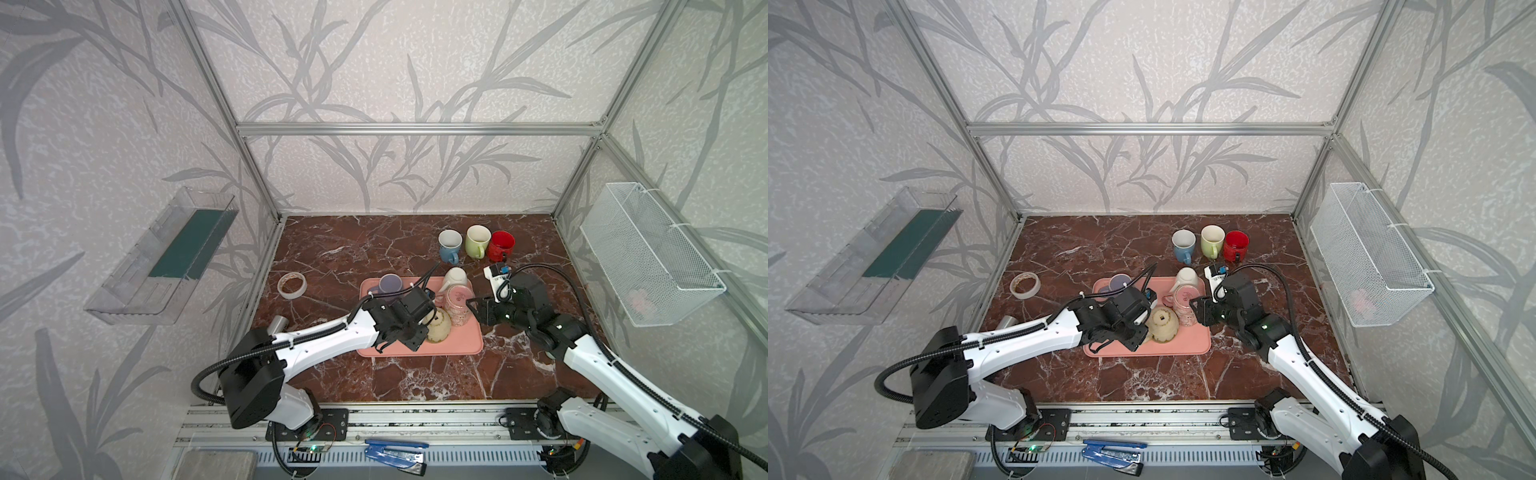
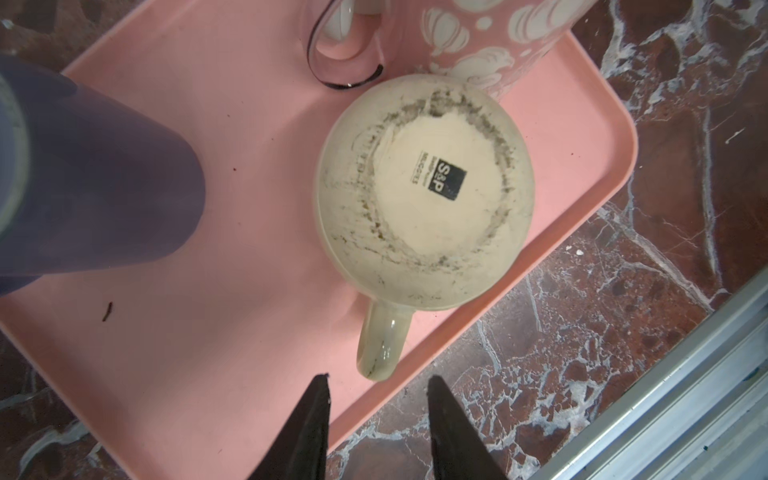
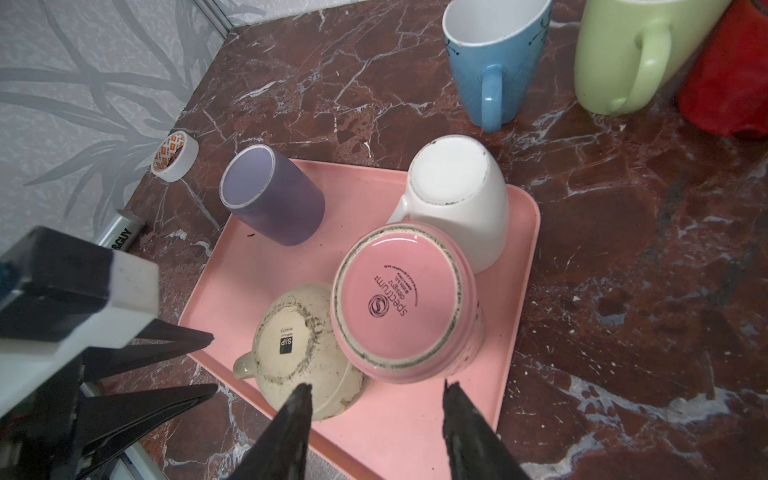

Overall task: Turn the mug right side up
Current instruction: 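Lower the left gripper onto the upside-down cream mug's handle and grasp it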

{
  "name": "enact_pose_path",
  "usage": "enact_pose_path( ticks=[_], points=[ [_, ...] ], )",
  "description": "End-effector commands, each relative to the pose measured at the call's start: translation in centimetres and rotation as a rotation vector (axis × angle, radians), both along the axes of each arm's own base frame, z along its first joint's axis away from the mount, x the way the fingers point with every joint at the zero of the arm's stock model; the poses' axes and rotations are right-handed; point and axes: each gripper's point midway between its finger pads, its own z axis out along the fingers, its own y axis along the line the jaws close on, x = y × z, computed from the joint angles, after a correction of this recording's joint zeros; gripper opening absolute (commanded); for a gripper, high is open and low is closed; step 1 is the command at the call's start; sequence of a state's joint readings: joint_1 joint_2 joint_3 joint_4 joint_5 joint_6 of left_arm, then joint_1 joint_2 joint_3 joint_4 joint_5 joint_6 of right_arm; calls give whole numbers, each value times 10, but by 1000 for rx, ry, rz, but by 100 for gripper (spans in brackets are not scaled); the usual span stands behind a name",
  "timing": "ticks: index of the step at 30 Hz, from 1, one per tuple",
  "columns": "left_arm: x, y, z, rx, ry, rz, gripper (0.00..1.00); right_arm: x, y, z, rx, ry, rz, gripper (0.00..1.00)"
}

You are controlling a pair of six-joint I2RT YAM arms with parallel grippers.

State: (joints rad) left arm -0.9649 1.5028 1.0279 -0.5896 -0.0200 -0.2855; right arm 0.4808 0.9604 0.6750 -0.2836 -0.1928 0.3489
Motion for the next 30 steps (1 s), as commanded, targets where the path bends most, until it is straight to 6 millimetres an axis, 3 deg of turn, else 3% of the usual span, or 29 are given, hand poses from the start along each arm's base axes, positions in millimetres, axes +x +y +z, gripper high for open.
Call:
enact_pose_path(
  ticks=[1, 9, 20, 30],
  points=[
    [-1, -10, -5, 5, 15, -15, 35, -2, 2, 3, 26, -17, 7, 52],
    [1, -11, -23, 49, 28, -13, 30, -3, 1, -1, 27, -17, 6, 52],
    [5, -16, -26, 56, 22, -16, 26, -4, 0, -4, 23, -14, 4, 53],
    [6, -19, -29, 54, 25, -21, 16, -6, -2, -2, 18, -21, -1, 53]
  ],
)
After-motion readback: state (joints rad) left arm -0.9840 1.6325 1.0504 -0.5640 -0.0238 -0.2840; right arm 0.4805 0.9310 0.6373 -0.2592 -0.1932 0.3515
